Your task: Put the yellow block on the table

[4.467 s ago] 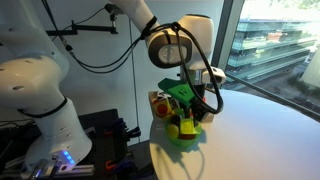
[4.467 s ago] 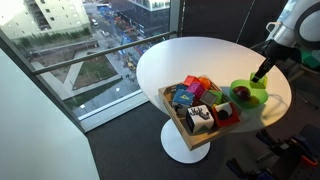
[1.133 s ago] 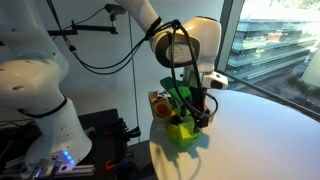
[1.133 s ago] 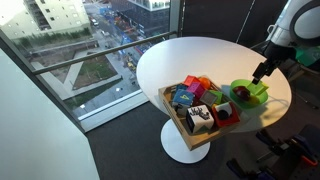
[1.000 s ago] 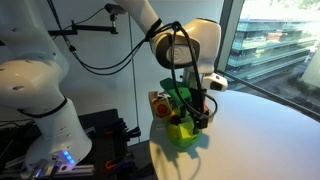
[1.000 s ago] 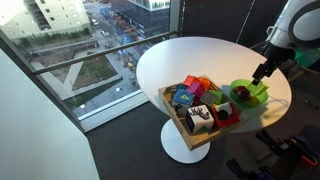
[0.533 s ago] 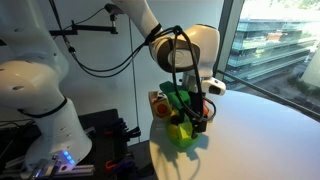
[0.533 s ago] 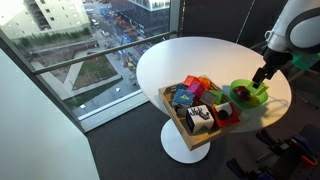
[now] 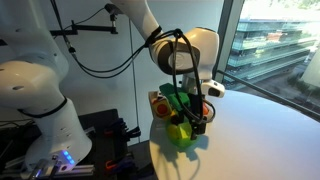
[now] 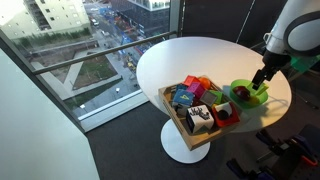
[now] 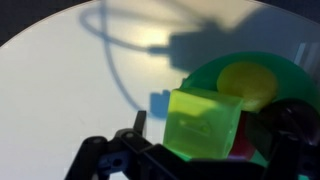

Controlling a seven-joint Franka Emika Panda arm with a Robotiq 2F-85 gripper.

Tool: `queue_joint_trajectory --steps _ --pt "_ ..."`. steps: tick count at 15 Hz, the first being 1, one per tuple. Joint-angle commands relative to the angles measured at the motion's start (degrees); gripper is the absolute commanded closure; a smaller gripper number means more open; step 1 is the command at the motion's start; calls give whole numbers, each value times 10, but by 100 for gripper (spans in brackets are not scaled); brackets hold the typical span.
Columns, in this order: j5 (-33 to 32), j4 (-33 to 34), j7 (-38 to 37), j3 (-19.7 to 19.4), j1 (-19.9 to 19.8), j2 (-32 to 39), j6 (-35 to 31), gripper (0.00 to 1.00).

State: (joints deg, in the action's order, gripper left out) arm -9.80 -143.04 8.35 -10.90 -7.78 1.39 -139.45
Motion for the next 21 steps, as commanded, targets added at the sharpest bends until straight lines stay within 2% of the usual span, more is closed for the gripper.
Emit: queue_joint_trajectory --steps 1,3,7,8,9,11,21 --pt "0 -1 1 5 -7 2 -11 0" --pt "0 -1 0 5 -7 5 -14 26" --pt "1 -2 -1 5 -6 5 -19 60" --pt "4 -2 1 6 -6 0 -16 64" --pt "7 -3 3 6 -6 -5 -13 65" --pt "9 -2 3 6 -6 -18 -2 72" --pt "34 33 -1 3 -8 -52 36 75"
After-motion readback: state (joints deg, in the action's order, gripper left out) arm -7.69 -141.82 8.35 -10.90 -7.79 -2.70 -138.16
